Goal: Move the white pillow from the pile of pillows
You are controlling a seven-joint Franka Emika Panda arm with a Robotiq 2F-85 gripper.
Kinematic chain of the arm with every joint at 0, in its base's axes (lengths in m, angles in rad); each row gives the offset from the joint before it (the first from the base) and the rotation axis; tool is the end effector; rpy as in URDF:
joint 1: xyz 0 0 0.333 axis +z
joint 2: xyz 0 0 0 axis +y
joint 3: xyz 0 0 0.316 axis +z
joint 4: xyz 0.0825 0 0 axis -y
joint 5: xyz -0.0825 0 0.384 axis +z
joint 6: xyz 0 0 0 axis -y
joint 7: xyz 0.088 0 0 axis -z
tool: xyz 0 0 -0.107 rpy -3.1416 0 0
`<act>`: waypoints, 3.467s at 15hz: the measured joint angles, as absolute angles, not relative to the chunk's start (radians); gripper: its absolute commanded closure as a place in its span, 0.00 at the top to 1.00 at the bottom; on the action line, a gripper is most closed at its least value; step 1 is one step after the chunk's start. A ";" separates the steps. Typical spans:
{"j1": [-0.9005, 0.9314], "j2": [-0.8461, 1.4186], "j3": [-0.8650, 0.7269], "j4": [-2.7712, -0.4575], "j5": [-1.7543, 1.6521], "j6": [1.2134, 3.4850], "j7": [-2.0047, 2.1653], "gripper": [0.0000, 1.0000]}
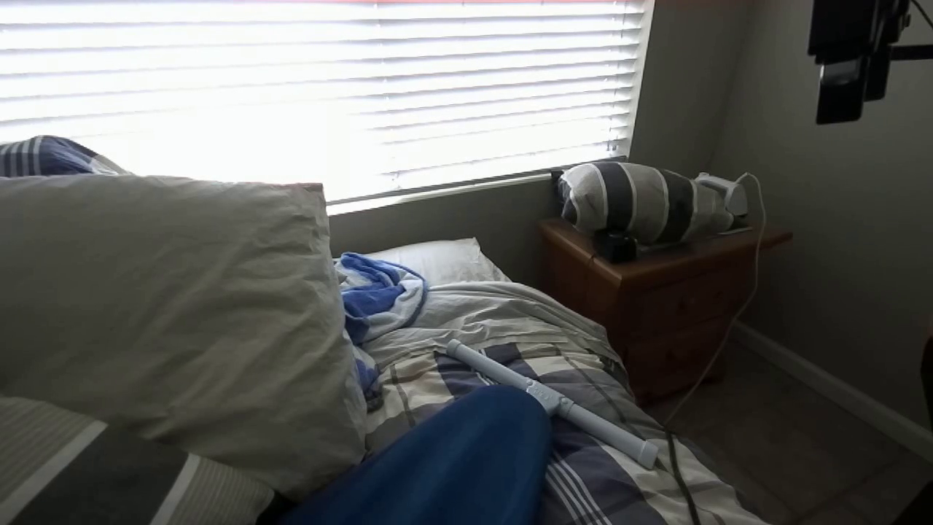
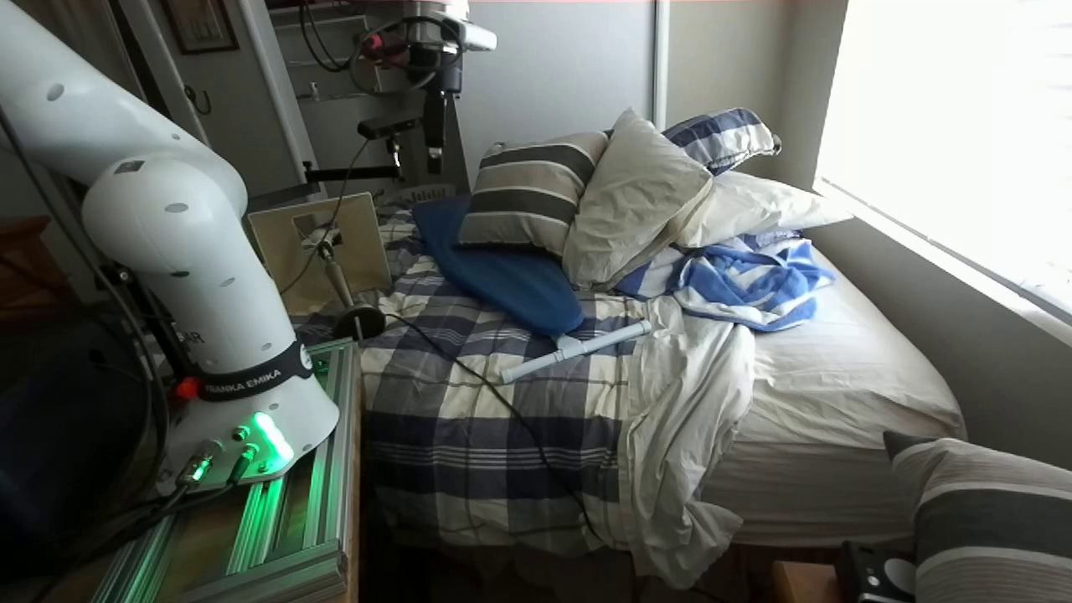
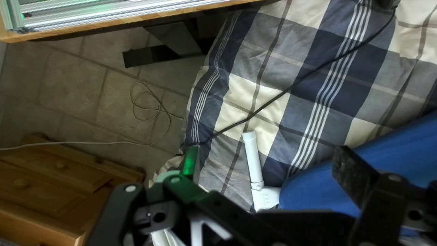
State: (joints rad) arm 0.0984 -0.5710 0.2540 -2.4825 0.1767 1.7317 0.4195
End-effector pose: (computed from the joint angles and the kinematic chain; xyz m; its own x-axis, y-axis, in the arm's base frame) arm 0.3301 0.1430 0.4645 0.9686 -0.1655 -0.1856 -0.1588 -0.9860 0.0504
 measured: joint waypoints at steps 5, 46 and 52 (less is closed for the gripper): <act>0.098 -0.571 0.254 -2.482 0.177 1.732 0.420 1.00; 0.129 0.226 0.172 -1.635 -0.180 1.962 -0.213 1.00; 0.131 0.232 0.171 -1.634 -0.176 1.980 -0.222 1.00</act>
